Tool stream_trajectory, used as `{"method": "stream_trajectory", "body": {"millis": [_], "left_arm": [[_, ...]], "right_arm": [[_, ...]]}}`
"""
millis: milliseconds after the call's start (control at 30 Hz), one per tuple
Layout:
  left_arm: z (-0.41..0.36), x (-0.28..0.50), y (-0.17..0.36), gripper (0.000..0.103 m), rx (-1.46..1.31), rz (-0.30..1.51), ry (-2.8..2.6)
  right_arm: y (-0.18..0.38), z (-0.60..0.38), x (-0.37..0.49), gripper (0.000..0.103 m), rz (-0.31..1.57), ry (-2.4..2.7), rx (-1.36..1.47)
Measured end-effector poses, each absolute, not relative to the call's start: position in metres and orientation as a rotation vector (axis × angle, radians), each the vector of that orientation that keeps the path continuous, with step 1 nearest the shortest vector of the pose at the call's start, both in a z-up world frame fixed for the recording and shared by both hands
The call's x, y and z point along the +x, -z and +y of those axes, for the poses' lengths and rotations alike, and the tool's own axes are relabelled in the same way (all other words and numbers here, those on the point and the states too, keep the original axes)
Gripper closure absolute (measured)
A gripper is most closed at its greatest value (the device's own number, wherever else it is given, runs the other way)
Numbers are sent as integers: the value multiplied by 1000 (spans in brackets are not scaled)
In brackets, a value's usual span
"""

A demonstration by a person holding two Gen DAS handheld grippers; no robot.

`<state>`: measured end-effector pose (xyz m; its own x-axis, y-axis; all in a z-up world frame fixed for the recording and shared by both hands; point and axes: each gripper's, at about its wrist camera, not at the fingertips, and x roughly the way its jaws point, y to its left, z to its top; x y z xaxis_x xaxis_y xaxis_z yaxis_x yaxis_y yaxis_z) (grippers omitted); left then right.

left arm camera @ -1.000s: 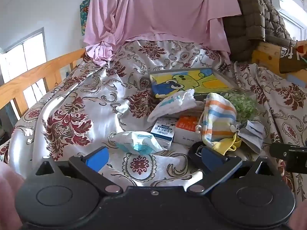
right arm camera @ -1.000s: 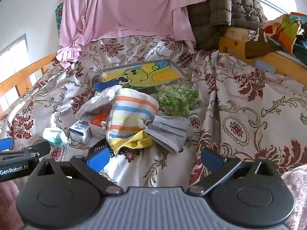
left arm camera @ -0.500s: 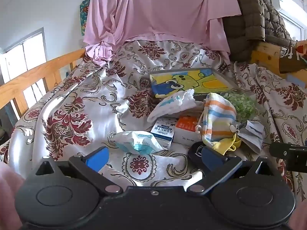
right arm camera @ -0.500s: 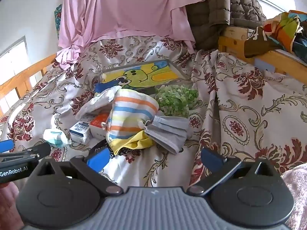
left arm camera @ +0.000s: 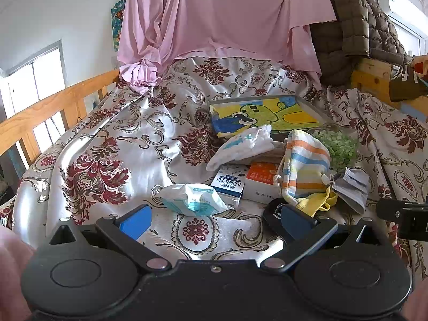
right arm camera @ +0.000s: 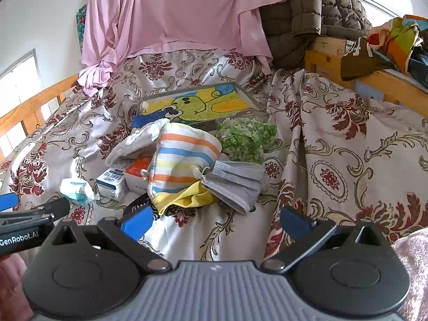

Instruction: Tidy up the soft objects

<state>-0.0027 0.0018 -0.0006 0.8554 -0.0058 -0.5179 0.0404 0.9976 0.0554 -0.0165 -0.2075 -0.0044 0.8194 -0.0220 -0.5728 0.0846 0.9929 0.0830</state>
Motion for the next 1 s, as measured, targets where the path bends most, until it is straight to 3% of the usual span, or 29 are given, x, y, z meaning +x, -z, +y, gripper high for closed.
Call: {"method": "stream_trajectory", "body": {"millis": [1000], "left_arm": [[2,-1,-2,1,70,541,20]], "right_arm": [[5,-207,-17,0,609,56,109]]}}
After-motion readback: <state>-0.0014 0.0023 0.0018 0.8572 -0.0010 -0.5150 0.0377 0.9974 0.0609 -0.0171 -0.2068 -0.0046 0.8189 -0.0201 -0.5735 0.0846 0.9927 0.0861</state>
